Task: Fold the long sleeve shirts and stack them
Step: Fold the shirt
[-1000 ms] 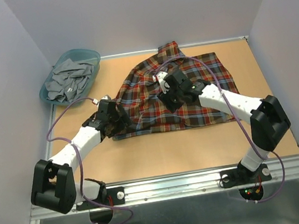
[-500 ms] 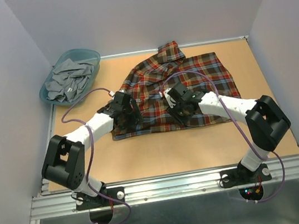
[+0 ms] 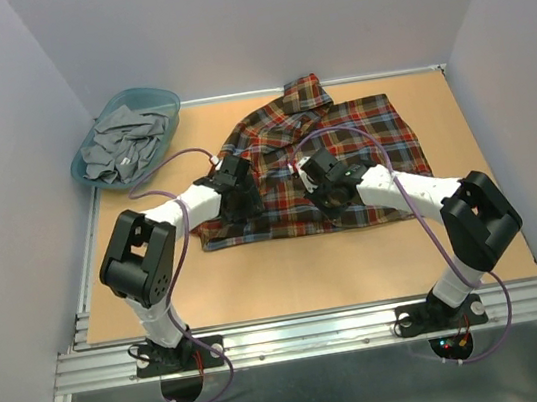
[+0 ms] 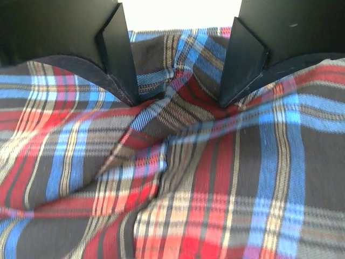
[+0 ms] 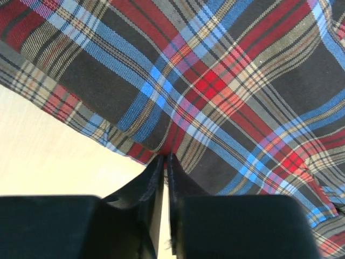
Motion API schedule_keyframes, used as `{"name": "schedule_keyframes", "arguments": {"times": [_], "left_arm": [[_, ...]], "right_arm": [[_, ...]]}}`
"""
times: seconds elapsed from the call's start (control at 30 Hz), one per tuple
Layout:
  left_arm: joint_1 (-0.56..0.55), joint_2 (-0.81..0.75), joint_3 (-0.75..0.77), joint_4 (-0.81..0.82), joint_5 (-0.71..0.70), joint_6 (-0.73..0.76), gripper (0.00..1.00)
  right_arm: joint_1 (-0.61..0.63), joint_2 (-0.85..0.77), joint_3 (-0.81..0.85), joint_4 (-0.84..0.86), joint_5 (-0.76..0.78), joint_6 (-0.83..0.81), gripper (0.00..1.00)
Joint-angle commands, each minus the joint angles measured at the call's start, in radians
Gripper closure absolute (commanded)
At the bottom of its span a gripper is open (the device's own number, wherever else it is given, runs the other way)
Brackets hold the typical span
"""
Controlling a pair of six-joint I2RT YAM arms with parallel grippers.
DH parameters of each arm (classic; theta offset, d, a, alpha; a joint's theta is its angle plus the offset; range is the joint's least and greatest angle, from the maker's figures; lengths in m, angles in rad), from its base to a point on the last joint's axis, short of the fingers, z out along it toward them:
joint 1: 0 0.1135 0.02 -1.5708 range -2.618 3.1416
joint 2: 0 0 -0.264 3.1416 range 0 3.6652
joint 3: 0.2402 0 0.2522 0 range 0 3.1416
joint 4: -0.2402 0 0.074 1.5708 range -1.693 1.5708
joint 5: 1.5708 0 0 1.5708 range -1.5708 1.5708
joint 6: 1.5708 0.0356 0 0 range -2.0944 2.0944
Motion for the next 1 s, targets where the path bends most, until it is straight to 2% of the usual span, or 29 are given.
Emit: {"name": "schedule_keyframes", "arguments": {"times": [0.0, 0.3, 0.5, 0.6, 0.8, 0.97], "left_arm": [[-0.007, 0.013, 0.068, -0.026, -0.065, 0.035, 0.30], [-0.007, 0.104, 0.122, -0.049, -0.119, 0.061, 0.31], [-0.007, 0.139, 0.116, -0.064, -0.153, 0.082, 0.30], [-0.007, 0.112, 0.101, -0.076, -0.148, 0.094, 0.30], [-0.007, 0.006, 0.052, -0.084, -0.163, 0.104, 0.27], [-0.008, -0.040, -0.007, -0.079, -0.156, 0.096, 0.24]], "right_arm": [[0.002, -0.010, -0.009, 0.007, 0.039, -0.001, 0.91], [0.002, -0.015, -0.004, 0.007, 0.027, 0.014, 0.92], [0.002, -0.045, 0.010, 0.008, -0.056, 0.037, 0.82], [0.002, -0.047, 0.008, 0.011, -0.068, 0.065, 0.75], [0.002, -0.045, 0.019, 0.048, -0.148, 0.098, 0.73], [0.002, -0.010, -0.005, 0.100, -0.139, 0.134, 0.73]]}}
